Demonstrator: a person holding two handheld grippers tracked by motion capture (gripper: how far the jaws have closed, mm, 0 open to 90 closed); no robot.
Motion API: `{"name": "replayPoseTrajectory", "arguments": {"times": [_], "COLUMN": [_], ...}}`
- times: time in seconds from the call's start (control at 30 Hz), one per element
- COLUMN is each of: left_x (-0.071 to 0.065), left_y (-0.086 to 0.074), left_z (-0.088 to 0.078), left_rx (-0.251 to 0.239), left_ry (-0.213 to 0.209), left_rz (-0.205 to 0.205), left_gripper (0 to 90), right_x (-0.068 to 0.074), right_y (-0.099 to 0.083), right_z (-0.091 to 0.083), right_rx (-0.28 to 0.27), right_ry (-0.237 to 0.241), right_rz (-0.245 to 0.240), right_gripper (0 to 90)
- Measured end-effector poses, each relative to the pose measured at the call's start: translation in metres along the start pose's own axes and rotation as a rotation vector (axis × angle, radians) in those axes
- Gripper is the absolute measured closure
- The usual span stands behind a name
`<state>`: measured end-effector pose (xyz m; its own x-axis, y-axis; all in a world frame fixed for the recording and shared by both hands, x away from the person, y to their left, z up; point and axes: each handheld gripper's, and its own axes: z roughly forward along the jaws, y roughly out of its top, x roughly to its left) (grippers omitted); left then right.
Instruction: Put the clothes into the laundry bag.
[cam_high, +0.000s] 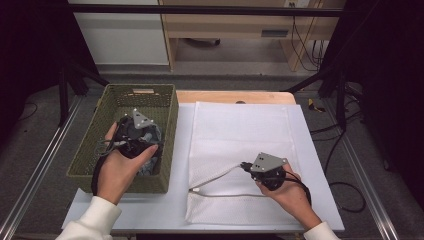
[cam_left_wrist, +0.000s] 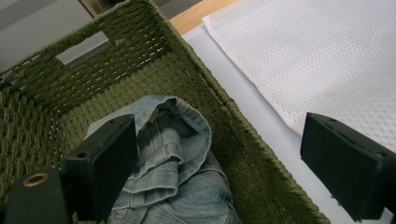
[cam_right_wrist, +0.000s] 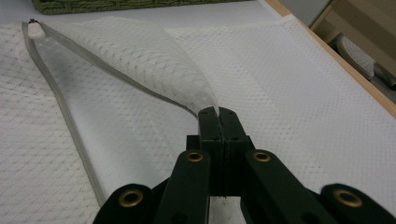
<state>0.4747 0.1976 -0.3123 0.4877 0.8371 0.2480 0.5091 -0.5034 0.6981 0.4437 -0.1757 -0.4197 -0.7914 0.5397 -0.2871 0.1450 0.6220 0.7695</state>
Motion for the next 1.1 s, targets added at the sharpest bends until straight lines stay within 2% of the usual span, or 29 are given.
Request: {"name": "replayPoseTrajectory", "arguments": {"times": [0.27, 0.53, 0.87, 1.1], "left_x": [0.01, 0.025, 0.039, 0.045], "left_y": [0.007, 0.015, 0.021, 0.022], "left_z": [-0.009, -0.018, -0.014, -0.001], "left_rx": [-0.039, -0.037, -0.024, -0.003], "left_ry": [0.021, 0.046, 0.066, 0.066], "left_rz": [-0.026, -0.054, -0.085, -0.09], "left_gripper": [10.7, 10.8, 10.3, 10.1], "right_x": [0.001, 0.002, 0.0, -0.001], "right_y": [0.001, -0.001, -0.001, -0.001], "right_z": [-0.001, 0.001, -0.004, -0.004], "right_rx": [0.0, 0.012, -0.001, 0.0], "right_ry": [-0.003, 0.005, -0.001, 0.001], "right_rz": [-0.007, -0.02, -0.013, -0.016], "right_gripper": [90.0, 90.0, 90.0, 90.0]}}
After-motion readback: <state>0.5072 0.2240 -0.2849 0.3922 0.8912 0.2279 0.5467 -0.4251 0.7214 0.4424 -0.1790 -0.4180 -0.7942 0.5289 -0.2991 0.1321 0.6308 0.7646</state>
